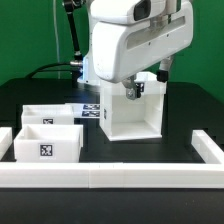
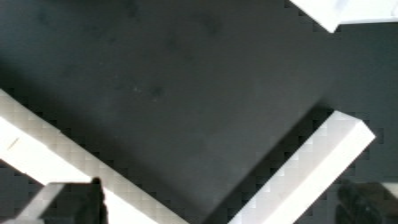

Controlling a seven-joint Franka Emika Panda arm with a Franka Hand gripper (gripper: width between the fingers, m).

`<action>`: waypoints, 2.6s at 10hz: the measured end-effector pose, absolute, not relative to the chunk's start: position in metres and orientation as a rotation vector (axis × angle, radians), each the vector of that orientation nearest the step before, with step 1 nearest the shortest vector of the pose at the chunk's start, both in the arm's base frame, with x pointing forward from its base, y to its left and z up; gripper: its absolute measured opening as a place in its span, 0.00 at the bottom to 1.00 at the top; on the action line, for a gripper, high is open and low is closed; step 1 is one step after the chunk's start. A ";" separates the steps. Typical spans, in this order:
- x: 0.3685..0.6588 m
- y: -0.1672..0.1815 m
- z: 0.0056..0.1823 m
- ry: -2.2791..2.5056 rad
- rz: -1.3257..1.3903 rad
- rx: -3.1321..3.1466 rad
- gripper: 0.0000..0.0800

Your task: Assemble drawer

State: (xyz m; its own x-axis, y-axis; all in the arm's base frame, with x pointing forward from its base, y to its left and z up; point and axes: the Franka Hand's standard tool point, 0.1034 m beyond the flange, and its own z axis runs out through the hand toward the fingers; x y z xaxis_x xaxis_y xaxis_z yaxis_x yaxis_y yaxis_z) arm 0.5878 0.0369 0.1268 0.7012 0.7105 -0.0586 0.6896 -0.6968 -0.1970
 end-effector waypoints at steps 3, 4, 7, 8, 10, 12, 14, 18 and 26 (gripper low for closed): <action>0.590 0.037 0.127 -1.112 0.198 -2.740 0.81; 0.590 0.037 0.127 -1.113 0.198 -2.740 0.81; 0.596 0.039 0.144 -1.142 0.093 -2.773 0.81; 0.589 0.038 0.152 -1.218 -0.022 -2.787 0.81; 0.565 0.033 0.153 -1.293 -0.088 -2.788 0.81; 0.558 0.031 0.149 -1.304 -0.084 -2.785 0.81; 0.558 0.030 0.149 -1.303 -0.082 -2.785 0.81; 0.519 0.028 0.149 -0.798 -0.080 -2.985 0.81; 0.471 0.033 0.140 -0.381 -0.042 -3.054 0.81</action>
Offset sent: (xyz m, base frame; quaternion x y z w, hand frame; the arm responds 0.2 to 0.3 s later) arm 0.0000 0.0000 0.0000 0.0000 0.0000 0.0000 1.0000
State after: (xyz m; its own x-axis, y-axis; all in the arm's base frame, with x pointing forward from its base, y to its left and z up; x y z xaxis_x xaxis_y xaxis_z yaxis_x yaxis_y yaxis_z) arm 0.4707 0.0330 0.1403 0.9690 0.2445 0.0349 0.2462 -0.9674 -0.0594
